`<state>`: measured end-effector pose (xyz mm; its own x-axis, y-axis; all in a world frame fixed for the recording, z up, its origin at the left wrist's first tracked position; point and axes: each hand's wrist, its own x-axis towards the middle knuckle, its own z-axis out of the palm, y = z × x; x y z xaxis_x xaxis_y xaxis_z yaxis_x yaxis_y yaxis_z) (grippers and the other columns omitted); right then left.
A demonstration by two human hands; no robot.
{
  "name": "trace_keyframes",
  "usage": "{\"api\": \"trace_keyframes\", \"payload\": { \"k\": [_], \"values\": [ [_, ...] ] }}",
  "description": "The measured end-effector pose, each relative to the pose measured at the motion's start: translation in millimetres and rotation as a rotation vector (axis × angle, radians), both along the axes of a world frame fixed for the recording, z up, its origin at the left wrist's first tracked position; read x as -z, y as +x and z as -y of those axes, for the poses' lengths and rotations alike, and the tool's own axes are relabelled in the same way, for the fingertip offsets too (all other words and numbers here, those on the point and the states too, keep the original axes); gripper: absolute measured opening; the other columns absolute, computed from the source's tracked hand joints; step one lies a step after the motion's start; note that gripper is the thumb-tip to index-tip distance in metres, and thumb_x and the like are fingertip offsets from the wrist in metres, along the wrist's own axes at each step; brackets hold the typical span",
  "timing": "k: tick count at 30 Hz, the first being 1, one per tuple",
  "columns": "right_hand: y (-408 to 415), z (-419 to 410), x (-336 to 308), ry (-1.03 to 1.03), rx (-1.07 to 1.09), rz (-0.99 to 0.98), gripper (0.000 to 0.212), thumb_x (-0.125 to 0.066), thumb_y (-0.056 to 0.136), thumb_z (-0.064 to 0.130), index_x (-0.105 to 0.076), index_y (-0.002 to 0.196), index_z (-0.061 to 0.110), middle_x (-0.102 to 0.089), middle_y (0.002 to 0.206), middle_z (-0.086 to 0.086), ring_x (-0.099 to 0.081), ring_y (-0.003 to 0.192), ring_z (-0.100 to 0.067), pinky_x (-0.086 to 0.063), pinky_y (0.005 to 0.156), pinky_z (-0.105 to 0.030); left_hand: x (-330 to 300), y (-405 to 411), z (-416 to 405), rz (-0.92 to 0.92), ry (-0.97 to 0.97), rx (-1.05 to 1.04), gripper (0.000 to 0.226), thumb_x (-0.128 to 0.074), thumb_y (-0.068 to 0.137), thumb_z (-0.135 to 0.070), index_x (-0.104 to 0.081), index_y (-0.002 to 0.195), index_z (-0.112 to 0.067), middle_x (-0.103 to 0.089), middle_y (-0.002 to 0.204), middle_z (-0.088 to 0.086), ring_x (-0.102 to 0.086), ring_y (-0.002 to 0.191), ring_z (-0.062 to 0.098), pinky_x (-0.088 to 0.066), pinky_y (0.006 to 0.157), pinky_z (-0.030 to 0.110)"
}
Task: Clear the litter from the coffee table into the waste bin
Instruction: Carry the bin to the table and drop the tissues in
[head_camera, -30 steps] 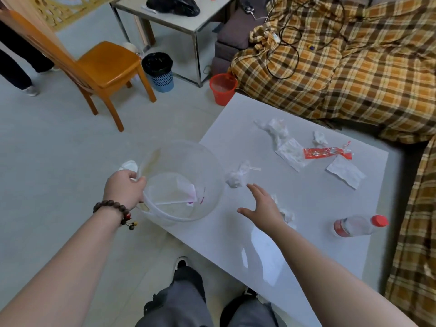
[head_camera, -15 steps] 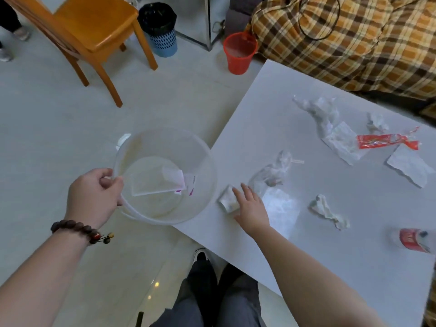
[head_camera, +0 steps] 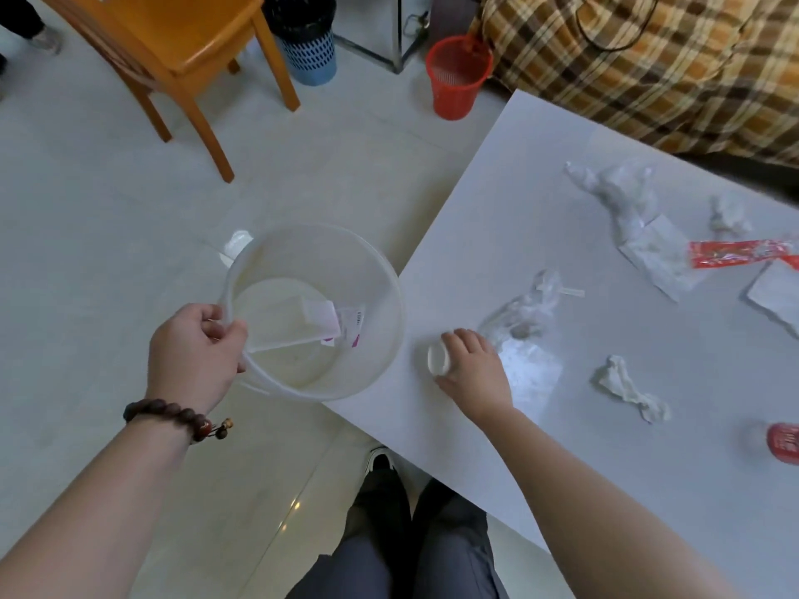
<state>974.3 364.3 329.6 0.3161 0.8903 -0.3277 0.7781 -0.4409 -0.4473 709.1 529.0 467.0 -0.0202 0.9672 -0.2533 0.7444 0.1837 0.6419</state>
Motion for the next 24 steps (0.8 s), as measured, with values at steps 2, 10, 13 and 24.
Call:
{"api": "trace_keyframes", "payload": {
  "k": [2, 10, 13, 24],
  "values": [
    [3.0, -0.2, -44.6, 0.167, 0.158, -0.069, 0.061, -0.07, 0.078, 0.031, -0.045, 0.132, 0.017, -0.045, 0.138, -0.002, -0.038, 0.128, -0.024, -0.036, 0.105, -0.036, -9.1, 9.7, 4.4, -0.013, -0.003, 0.025, 0.017, -0.063, 0.087, -0.02, -0.058, 0.1, -0.012, -0.059, 0.065, 0.003, -0.07, 0.06, 0.028, -0.058, 0.073, 0.047],
    [-24.1, -21.9, -181.3, 0.389, 0.134, -0.293, 0.065, -0.073, 0.074, 0.043, -0.045, 0.129, 0.025, -0.05, 0.132, 0.007, -0.043, 0.123, -0.013, -0.038, 0.096, -0.025, -46.7, 59.9, 23.3, 0.099, -0.055, 0.14, 0.025, -0.065, 0.086, -0.02, -0.059, 0.106, -0.006, -0.055, 0.073, 0.003, -0.068, 0.075, 0.038, -0.058, 0.079, 0.052],
    [-24.3, -25.3, -184.5, 0.253, 0.072, -0.282, 0.072, -0.072, 0.076, 0.044, -0.039, 0.137, 0.023, -0.046, 0.137, 0.004, -0.039, 0.128, -0.017, -0.038, 0.102, -0.031, -53.8, 77.2, 31.7, 0.132, -0.047, 0.159, 0.016, -0.065, 0.086, -0.022, -0.056, 0.098, -0.016, -0.056, 0.073, 0.002, -0.069, 0.073, 0.034, -0.058, 0.077, 0.048],
    [70.4, 22.4, -127.8, 0.258, 0.379, -0.214, 0.07, -0.063, 0.081, 0.051, -0.036, 0.14, 0.025, -0.031, 0.15, 0.001, -0.027, 0.139, -0.015, -0.031, 0.109, -0.031, -50.3, 108.8, 43.0, 0.116, -0.052, 0.081, 0.024, -0.065, 0.086, -0.015, -0.059, 0.107, -0.006, -0.06, 0.073, 0.002, -0.069, 0.062, 0.028, -0.057, 0.075, 0.043]
  ]
}}
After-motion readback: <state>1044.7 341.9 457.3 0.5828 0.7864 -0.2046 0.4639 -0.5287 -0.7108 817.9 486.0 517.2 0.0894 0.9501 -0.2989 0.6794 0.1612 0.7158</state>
